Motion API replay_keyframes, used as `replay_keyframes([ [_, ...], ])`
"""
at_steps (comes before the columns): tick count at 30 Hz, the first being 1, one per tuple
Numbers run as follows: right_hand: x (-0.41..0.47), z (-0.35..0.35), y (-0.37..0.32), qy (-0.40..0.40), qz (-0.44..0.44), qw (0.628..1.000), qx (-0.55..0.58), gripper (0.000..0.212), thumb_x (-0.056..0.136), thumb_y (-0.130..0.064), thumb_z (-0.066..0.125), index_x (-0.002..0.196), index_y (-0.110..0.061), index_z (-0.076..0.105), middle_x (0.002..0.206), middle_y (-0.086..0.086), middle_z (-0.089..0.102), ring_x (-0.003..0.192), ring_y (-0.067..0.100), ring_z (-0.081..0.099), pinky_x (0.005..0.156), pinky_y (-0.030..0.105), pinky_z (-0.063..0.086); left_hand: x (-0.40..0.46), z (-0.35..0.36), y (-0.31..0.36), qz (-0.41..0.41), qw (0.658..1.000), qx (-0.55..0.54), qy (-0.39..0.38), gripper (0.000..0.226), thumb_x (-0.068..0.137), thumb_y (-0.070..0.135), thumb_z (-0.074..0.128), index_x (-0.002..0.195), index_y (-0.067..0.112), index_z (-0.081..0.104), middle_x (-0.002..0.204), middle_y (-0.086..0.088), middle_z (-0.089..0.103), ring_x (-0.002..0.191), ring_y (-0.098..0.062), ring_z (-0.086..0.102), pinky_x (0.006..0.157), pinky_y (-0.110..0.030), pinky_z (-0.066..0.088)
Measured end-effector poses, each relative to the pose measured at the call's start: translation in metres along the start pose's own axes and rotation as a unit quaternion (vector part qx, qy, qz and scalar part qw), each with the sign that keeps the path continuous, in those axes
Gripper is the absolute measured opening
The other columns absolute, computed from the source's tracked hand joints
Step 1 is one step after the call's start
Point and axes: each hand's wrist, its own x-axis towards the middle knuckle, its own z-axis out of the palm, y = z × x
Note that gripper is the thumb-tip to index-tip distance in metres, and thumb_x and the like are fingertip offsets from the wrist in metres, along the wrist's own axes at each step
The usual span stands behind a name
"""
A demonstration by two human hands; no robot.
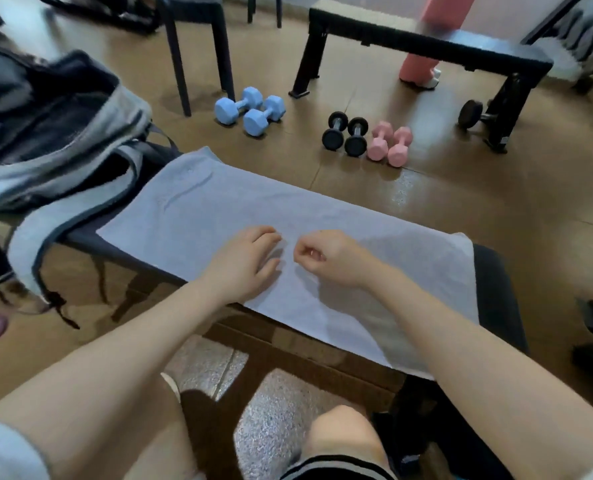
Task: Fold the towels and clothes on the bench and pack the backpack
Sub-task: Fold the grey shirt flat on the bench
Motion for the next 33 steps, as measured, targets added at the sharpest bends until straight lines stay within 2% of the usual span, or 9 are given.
replay_keyframes([
  [2, 0.039, 0.012, -0.021, 0.002, -0.031, 0.999, -0.013, 0.016, 0.090, -0.013, 0.049, 0.095, -0.008, 0.064, 0.092, 0.006, 0.064, 0.086, 0.021, 0.055, 0.078, 0.033, 0.041, -0.009, -0.016, -0.031, -0.069, 0.996, 0.005, 0.055, 0.039, 0.093, 0.025, 0.051, 0.124, 0.003, 0.053, 0.130, -0.014, 0.051, 0.120, -0.031, 0.047, 0.098, -0.038, 0.037],
  [6, 0.101, 0.032, -0.055, 0.027, -0.065, 0.998, -0.007, 0.015, 0.088, -0.010, 0.047, 0.093, -0.009, 0.062, 0.098, 0.008, 0.062, 0.094, 0.025, 0.055, 0.085, 0.039, 0.043, -0.021, -0.048, -0.090, -0.236, 0.964, 0.039, 0.115, 0.035, 0.095, 0.024, 0.046, 0.126, 0.008, 0.049, 0.129, -0.011, 0.049, 0.115, -0.031, 0.047, 0.092, -0.042, 0.041],
  [12, 0.176, 0.053, -0.083, 0.045, -0.043, 0.998, -0.032, 0.019, 0.092, -0.014, 0.043, 0.102, -0.012, 0.059, 0.109, 0.010, 0.056, 0.099, 0.029, 0.054, 0.084, 0.042, 0.045, -0.032, -0.072, -0.146, -0.378, 0.907, 0.165, 0.080, 0.036, 0.095, 0.031, 0.046, 0.117, 0.003, 0.049, 0.119, -0.019, 0.050, 0.108, -0.036, 0.047, 0.079, -0.043, 0.043],
  [16, 0.216, 0.057, -0.093, 0.071, -0.055, 0.996, -0.021, 0.021, 0.095, -0.012, 0.042, 0.106, -0.011, 0.059, 0.112, 0.007, 0.056, 0.103, 0.025, 0.052, 0.082, 0.043, 0.044, -0.021, -0.074, -0.168, -0.438, 0.895, 0.058, 0.066, 0.038, 0.089, 0.040, 0.056, 0.106, 0.006, 0.053, 0.102, -0.014, 0.059, 0.099, -0.033, 0.055, 0.072, -0.039, 0.046],
  [19, 0.236, 0.061, -0.100, 0.045, -0.150, 0.988, 0.011, 0.025, 0.090, -0.005, 0.048, 0.111, -0.011, 0.061, 0.118, 0.005, 0.057, 0.108, 0.022, 0.053, 0.089, 0.040, 0.043, -0.016, -0.081, -0.175, -0.419, 0.896, -0.099, 0.111, 0.017, 0.084, 0.031, 0.063, 0.081, 0.015, 0.056, 0.075, 0.000, 0.058, 0.077, -0.020, 0.056, 0.057, -0.029, 0.038],
  [22, 0.248, 0.062, -0.111, -0.043, -0.236, 0.971, 0.013, 0.044, 0.082, 0.007, 0.047, 0.121, -0.011, 0.058, 0.127, 0.005, 0.056, 0.119, 0.017, 0.049, 0.098, 0.027, 0.037, -0.018, -0.089, -0.168, -0.341, 0.918, -0.122, 0.165, 0.016, 0.082, 0.025, 0.065, 0.073, 0.018, 0.054, 0.064, 0.005, 0.052, 0.060, -0.008, 0.046, 0.052, -0.022, 0.032],
  [24, 0.256, 0.060, -0.114, -0.086, -0.254, 0.963, -0.024, 0.040, 0.084, 0.005, 0.047, 0.118, -0.009, 0.060, 0.121, 0.007, 0.059, 0.115, 0.018, 0.050, 0.094, 0.026, 0.036, -0.022, -0.091, -0.165, -0.317, 0.922, -0.121, 0.185, 0.015, 0.081, 0.024, 0.066, 0.072, 0.018, 0.054, 0.062, 0.006, 0.052, 0.059, -0.005, 0.045, 0.053, -0.019, 0.032],
  [28, 0.266, 0.045, -0.099, -0.027, -0.211, 0.973, -0.088, 0.019, 0.091, -0.009, 0.048, 0.103, -0.010, 0.063, 0.106, 0.007, 0.057, 0.101, 0.024, 0.053, 0.083, 0.040, 0.043, -0.027, -0.094, -0.165, -0.303, 0.924, -0.142, 0.184, 0.013, 0.080, 0.023, 0.067, 0.073, 0.017, 0.057, 0.060, 0.006, 0.052, 0.055, -0.004, 0.044, 0.053, -0.014, 0.033],
  [33, 0.278, 0.028, -0.054, 0.072, -0.057, 0.986, -0.139, 0.017, 0.094, -0.018, 0.045, 0.104, -0.014, 0.059, 0.109, 0.007, 0.053, 0.100, 0.028, 0.051, 0.076, 0.039, 0.043, -0.025, -0.103, -0.171, -0.284, 0.922, -0.183, 0.187, 0.019, 0.080, 0.024, 0.068, 0.068, 0.027, 0.054, 0.057, 0.005, 0.050, 0.053, -0.003, 0.043, 0.053, -0.014, 0.032],
])
